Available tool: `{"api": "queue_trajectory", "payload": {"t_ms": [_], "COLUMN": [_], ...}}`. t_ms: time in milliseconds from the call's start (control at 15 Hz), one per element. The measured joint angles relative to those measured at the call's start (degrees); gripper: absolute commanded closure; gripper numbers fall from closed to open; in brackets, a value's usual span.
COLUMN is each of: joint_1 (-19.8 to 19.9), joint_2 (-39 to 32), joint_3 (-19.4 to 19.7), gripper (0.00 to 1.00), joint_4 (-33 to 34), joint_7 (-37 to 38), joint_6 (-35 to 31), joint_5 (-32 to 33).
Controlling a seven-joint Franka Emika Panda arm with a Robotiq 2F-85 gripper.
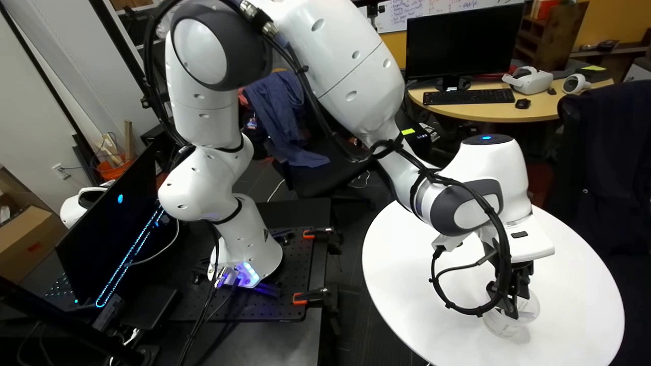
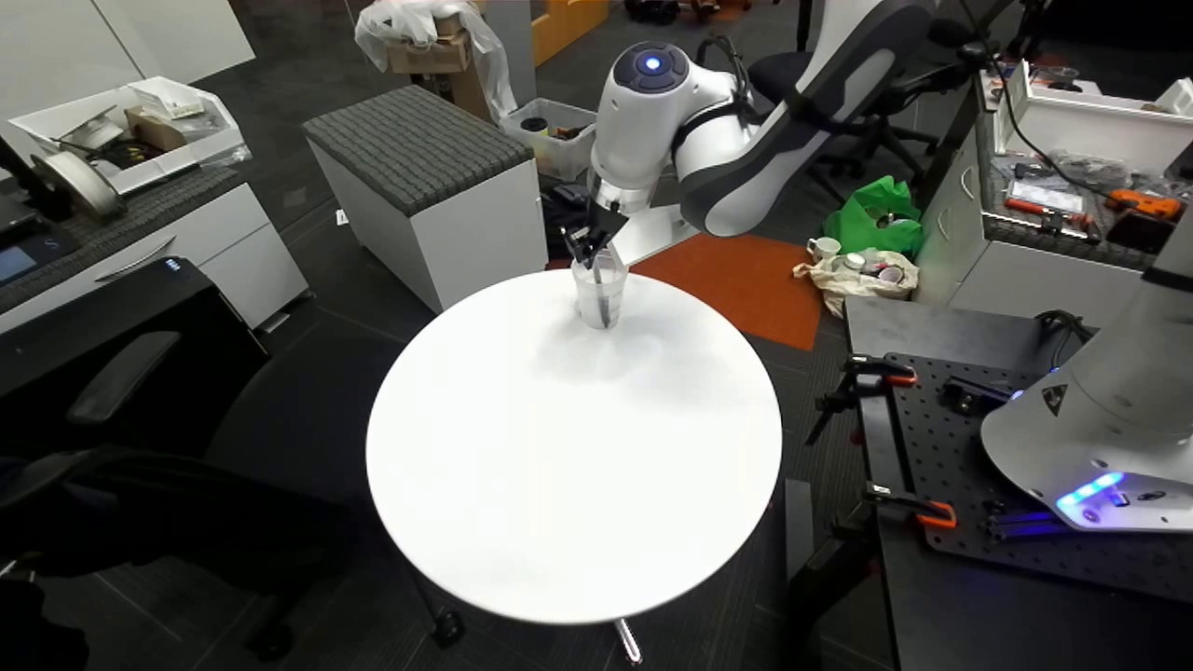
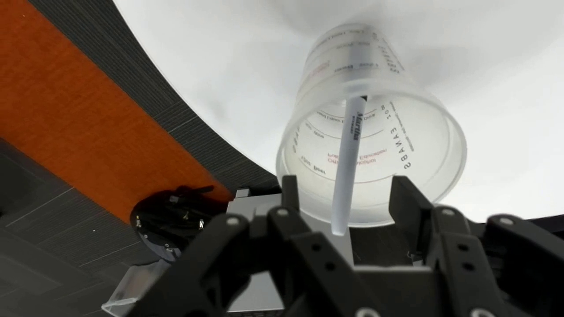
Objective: Put the marker on the table
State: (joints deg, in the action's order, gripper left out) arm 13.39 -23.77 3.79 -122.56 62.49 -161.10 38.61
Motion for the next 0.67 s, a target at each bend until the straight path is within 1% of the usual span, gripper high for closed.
{"api": "queue_trajectory", "payload": {"t_ms": [267,333,533,667], "joint_1": [-5.8,-7.2,-10.4,-12.0], "joint_2": [-0.9,-1.2,-1.9,-2.3], "joint_3": [5.6,6.9,10.0,11.5], "gripper": [0.43,0.45,0.45,0.47], "joint_4": [0.8,1.0,1.5,1.8], "joint_7": [-6.5,-7.7,-10.1,-10.9], "joint_6": [0.0,0.0,0.0,0.0], "joint_5": [-8.1,-9.6,-12.8,-14.0]}}
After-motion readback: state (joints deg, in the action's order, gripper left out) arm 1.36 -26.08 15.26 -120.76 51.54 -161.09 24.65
